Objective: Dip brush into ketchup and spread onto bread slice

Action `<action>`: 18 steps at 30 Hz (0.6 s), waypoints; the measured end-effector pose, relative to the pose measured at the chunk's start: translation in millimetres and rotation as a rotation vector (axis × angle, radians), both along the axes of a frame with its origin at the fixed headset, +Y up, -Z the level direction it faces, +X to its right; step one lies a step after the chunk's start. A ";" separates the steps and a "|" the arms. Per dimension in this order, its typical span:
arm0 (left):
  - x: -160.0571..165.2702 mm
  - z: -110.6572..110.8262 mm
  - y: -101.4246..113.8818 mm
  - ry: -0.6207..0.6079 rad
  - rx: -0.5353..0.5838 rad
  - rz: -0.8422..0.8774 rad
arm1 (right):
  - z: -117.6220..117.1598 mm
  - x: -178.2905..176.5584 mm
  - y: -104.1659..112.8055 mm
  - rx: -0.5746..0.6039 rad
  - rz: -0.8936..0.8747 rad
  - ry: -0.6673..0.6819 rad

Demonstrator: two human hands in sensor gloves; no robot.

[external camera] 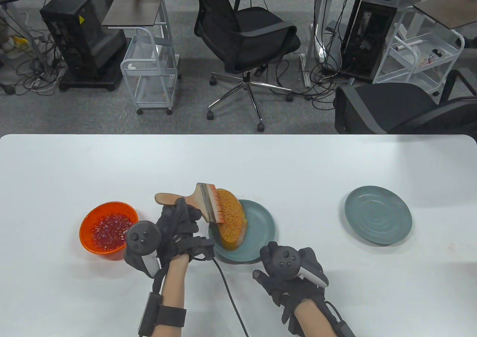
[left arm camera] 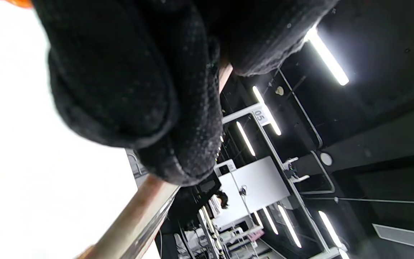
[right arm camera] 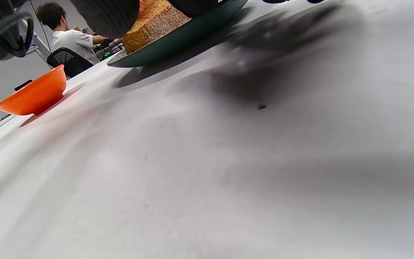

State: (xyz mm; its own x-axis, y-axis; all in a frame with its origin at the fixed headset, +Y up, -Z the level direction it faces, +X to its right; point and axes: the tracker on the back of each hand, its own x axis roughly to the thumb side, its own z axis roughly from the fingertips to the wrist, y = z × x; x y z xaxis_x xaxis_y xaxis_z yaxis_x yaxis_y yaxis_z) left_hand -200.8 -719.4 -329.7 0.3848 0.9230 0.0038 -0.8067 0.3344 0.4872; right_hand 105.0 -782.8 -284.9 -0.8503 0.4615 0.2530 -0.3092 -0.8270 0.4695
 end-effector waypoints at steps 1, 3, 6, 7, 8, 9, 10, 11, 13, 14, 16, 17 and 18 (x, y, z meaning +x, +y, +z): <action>4.3 -1.4 -2.1 -0.020 -0.016 0.002 | -0.1 0.2 0.0 -0.001 -0.002 0.000; 10.6 -4.6 -6.9 -0.043 -0.040 0.010 | -0.1 0.6 -0.1 -0.004 -0.007 0.000; 5.5 -6.4 -12.4 -0.046 -0.046 0.037 | 0.2 0.9 -0.2 -0.009 -0.009 0.000; 1.6 -4.7 -13.6 -0.029 -0.052 0.064 | 0.0 0.8 -0.2 -0.007 -0.005 0.003; -1.9 -3.3 -13.6 -0.003 -0.052 0.063 | -0.1 0.9 -0.1 -0.006 -0.002 0.005; -6.9 -2.3 -12.7 0.016 -0.048 0.040 | -0.4 1.3 0.2 -0.007 -0.002 0.004; -10.9 -1.0 -11.1 0.026 -0.041 0.024 | -0.6 1.5 0.3 -0.009 -0.008 0.000; -12.7 0.0 -9.1 0.039 -0.027 0.028 | -0.6 1.3 0.3 -0.011 -0.010 -0.001; -12.6 1.0 -2.8 0.049 0.007 0.027 | -0.4 0.7 0.3 -0.010 -0.007 -0.003; -9.2 0.2 -0.2 0.026 0.013 0.028 | -0.3 0.3 0.2 -0.008 -0.003 -0.003; 0.7 -1.8 -0.4 -0.024 0.014 0.060 | -0.3 0.0 0.2 -0.007 -0.002 -0.004; 8.2 -3.2 -2.4 -0.050 -0.007 0.089 | -0.3 0.0 0.3 -0.008 -0.003 -0.005; 11.8 -4.2 -3.7 -0.065 -0.023 0.095 | -0.3 0.1 0.2 -0.009 -0.004 -0.005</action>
State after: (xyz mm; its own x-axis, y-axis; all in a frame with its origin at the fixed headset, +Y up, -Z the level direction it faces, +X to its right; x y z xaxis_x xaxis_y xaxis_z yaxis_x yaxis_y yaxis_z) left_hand -189.1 -723.0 -334.0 0.2950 0.9555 0.0048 -0.8651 0.2650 0.4259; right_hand 105.1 -782.6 -285.2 -0.8495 0.4672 0.2450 -0.3149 -0.8217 0.4751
